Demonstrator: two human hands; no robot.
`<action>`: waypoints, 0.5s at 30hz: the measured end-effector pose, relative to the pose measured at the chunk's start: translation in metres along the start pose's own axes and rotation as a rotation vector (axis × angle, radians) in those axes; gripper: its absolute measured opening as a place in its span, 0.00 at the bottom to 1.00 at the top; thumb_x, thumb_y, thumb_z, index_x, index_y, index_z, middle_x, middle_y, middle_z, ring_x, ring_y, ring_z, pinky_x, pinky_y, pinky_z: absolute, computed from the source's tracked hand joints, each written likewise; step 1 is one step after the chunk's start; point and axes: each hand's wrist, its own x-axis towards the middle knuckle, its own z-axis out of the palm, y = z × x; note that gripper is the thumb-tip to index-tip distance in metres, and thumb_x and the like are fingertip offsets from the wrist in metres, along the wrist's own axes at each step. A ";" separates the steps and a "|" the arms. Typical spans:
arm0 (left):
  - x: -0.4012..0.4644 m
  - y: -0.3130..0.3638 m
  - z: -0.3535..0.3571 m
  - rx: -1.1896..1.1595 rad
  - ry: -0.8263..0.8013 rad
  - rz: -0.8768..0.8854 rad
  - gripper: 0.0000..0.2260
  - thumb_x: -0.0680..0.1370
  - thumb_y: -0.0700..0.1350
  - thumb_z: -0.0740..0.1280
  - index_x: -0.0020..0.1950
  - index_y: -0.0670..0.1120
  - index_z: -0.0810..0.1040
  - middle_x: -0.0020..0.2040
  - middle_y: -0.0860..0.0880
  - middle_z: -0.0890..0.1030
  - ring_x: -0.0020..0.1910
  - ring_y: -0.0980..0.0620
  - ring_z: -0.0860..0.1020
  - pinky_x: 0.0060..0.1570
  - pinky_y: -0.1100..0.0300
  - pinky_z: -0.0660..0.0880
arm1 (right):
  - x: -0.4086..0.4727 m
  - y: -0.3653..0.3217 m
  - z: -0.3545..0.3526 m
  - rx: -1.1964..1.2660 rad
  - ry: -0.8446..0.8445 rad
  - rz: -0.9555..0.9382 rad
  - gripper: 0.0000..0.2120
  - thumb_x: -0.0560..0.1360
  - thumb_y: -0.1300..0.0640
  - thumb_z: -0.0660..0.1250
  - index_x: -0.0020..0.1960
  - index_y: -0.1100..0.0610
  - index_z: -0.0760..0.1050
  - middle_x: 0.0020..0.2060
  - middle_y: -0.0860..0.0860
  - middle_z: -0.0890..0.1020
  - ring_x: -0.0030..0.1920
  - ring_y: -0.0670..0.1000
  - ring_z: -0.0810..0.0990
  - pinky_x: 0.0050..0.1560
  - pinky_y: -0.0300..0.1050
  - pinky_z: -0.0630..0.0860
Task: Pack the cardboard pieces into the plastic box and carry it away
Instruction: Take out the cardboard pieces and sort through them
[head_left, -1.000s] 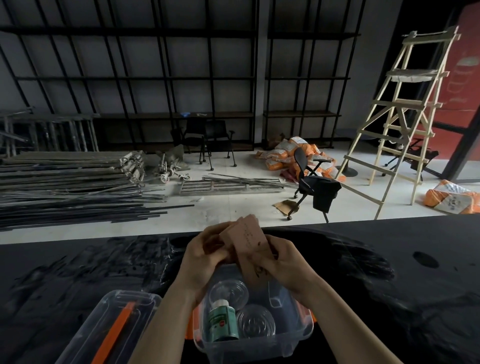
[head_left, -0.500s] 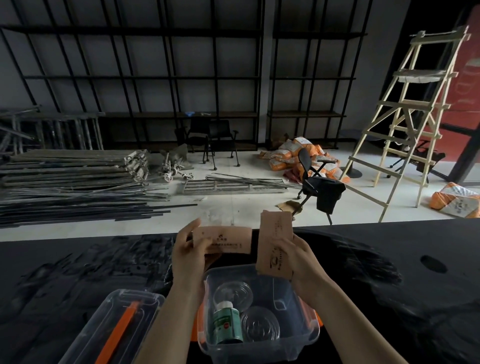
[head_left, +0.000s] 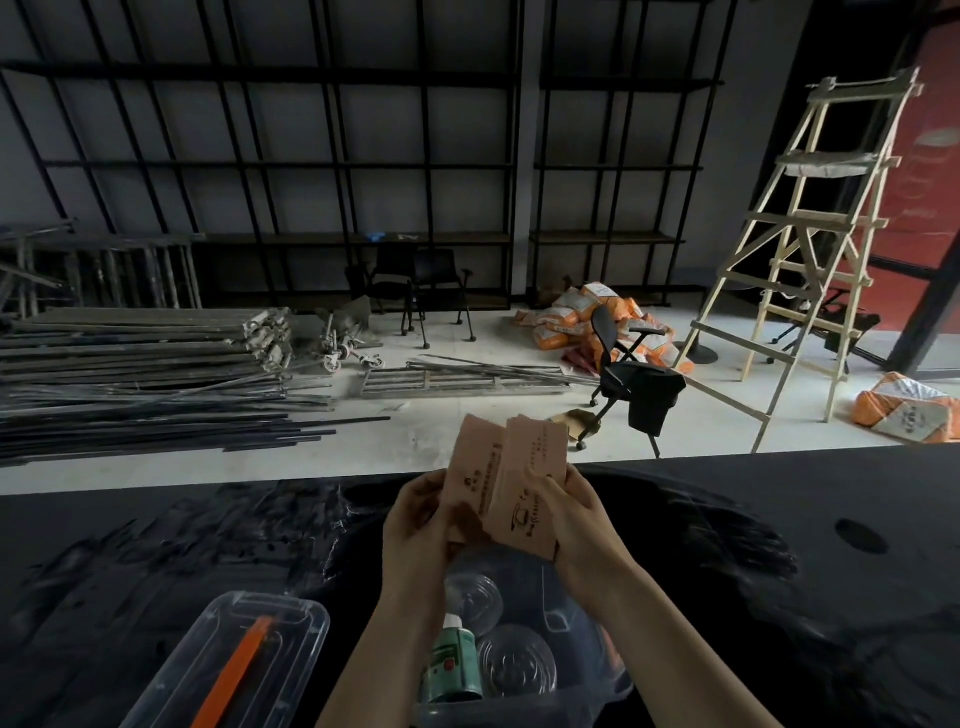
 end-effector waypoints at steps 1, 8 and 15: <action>0.000 0.001 0.000 -0.014 0.002 -0.015 0.13 0.74 0.29 0.68 0.54 0.43 0.81 0.52 0.38 0.85 0.49 0.35 0.83 0.46 0.42 0.81 | 0.000 0.000 0.000 -0.002 -0.010 0.002 0.12 0.78 0.56 0.69 0.62 0.54 0.78 0.53 0.60 0.86 0.55 0.62 0.84 0.51 0.61 0.83; -0.016 0.000 0.017 -0.096 -0.096 -0.111 0.09 0.81 0.30 0.57 0.53 0.40 0.73 0.42 0.39 0.81 0.38 0.44 0.80 0.34 0.52 0.80 | -0.005 0.005 0.010 -0.137 -0.022 -0.070 0.13 0.79 0.55 0.68 0.62 0.54 0.72 0.51 0.57 0.84 0.47 0.53 0.85 0.37 0.43 0.82; -0.015 -0.004 0.013 0.025 -0.159 -0.030 0.19 0.81 0.29 0.54 0.62 0.46 0.78 0.49 0.39 0.85 0.40 0.48 0.85 0.35 0.54 0.81 | -0.005 0.006 0.004 -0.219 -0.125 -0.082 0.12 0.79 0.54 0.68 0.62 0.49 0.77 0.51 0.55 0.86 0.52 0.55 0.86 0.51 0.53 0.84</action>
